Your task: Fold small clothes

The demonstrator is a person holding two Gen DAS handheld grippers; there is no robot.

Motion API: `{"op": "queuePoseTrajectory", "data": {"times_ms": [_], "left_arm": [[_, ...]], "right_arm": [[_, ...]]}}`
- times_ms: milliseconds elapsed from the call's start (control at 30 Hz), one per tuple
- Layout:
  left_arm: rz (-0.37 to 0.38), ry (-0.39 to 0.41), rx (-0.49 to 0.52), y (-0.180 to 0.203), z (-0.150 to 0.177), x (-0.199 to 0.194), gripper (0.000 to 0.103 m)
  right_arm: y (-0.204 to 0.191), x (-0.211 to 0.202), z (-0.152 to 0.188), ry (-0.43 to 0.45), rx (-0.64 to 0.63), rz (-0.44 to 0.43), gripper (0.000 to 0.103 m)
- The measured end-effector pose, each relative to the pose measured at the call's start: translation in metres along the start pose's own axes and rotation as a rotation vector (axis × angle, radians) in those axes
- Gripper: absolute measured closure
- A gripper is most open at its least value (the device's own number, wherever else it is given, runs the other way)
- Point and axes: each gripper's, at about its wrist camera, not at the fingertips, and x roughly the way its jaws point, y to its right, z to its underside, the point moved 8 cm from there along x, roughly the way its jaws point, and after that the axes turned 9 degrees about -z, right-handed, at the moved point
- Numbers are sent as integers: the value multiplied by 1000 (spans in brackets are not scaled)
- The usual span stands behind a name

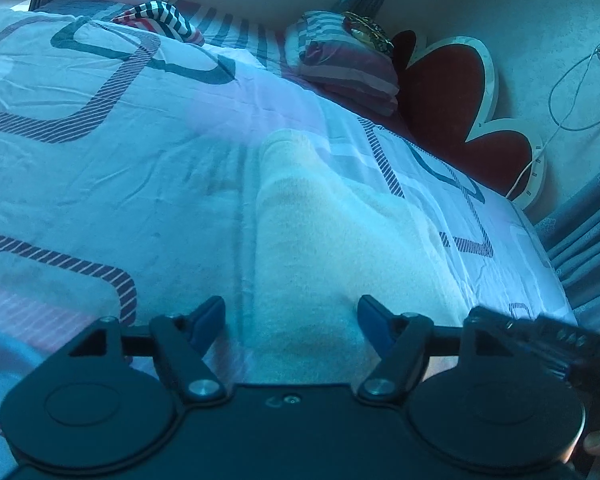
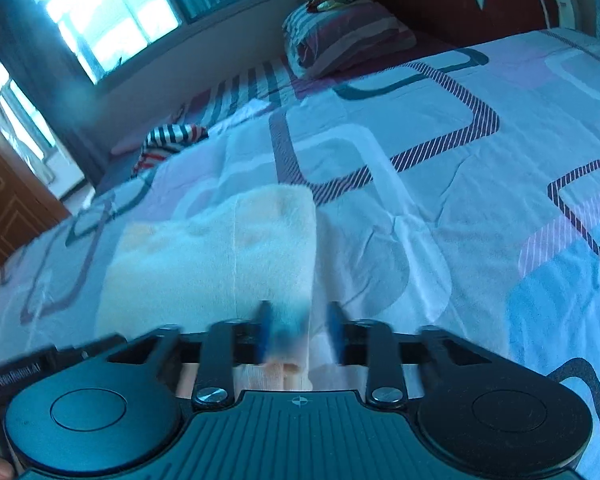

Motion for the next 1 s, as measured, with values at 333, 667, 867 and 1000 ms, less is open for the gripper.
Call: {"op": "queuePoseTrajectory", "data": {"times_ms": [333,667,867,1000], "left_arm": [[41,-30,2,15,8,11,33],[62,-29,18,23,7,9,62],[49,15,57,30,3,-6,70],[41,46,74,32,-1,-23,70]], "right_arm": [[1,30,9,-53,61,-57,43],[3,37,12,-63,150,-159,67],[-12,24,5,-39,105,-180,75],[-27,15,1,-24,103,-225,76]]}}
